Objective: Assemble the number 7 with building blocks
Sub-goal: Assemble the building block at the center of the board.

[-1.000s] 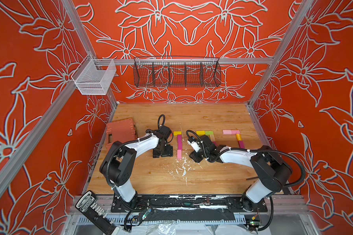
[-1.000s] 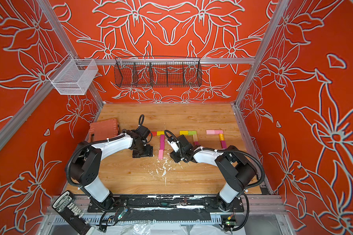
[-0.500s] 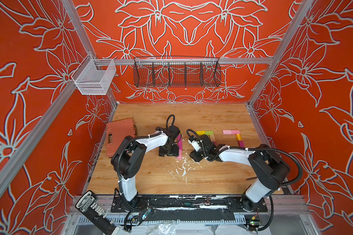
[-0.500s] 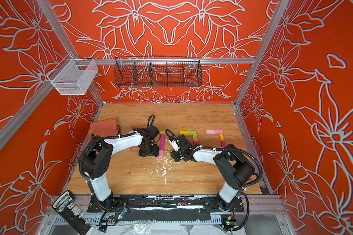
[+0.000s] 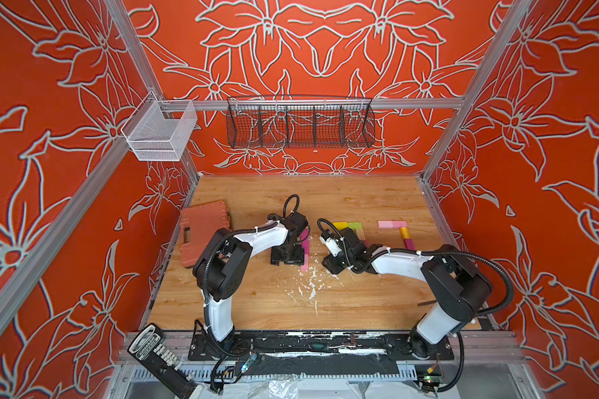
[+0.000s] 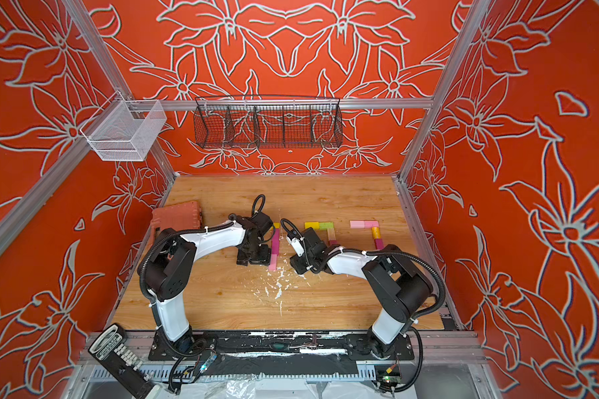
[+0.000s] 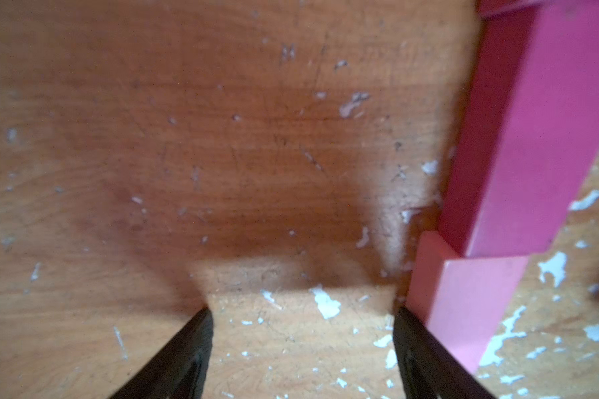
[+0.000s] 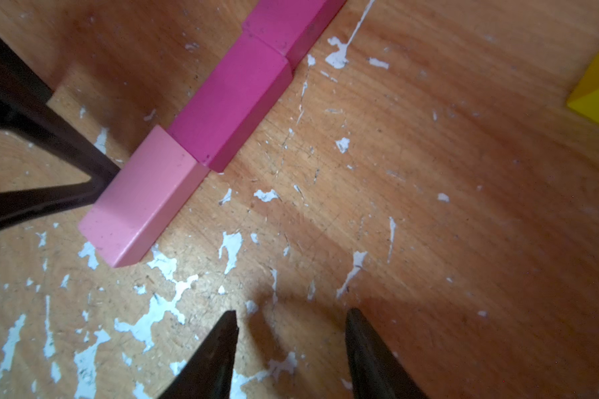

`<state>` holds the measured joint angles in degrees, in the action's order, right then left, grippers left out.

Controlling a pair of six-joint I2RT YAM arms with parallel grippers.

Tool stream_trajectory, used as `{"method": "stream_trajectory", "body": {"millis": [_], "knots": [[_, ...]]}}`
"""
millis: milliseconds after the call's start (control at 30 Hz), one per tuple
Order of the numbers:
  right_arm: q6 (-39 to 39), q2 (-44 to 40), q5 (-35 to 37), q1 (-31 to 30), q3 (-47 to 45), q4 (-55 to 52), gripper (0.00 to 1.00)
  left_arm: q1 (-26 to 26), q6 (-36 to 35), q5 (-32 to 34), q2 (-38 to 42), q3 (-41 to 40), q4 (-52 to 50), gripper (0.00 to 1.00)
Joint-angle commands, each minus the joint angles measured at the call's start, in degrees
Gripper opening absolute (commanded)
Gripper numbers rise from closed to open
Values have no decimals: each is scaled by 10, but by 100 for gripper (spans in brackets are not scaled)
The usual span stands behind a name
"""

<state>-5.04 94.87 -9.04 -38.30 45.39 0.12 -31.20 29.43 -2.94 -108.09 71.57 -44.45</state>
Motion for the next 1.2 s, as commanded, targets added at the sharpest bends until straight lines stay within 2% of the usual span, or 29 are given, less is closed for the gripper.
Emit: {"method": "stream_trajectory", "body": {"millis": [0, 1167], "knots": [[-7, 0, -6, 2, 0, 5, 53, -2, 1, -10, -25, -2, 12, 80], [-12, -2, -12, 3, -13, 15, 53, -2, 3, -20, -29, -7, 12, 86]]}}
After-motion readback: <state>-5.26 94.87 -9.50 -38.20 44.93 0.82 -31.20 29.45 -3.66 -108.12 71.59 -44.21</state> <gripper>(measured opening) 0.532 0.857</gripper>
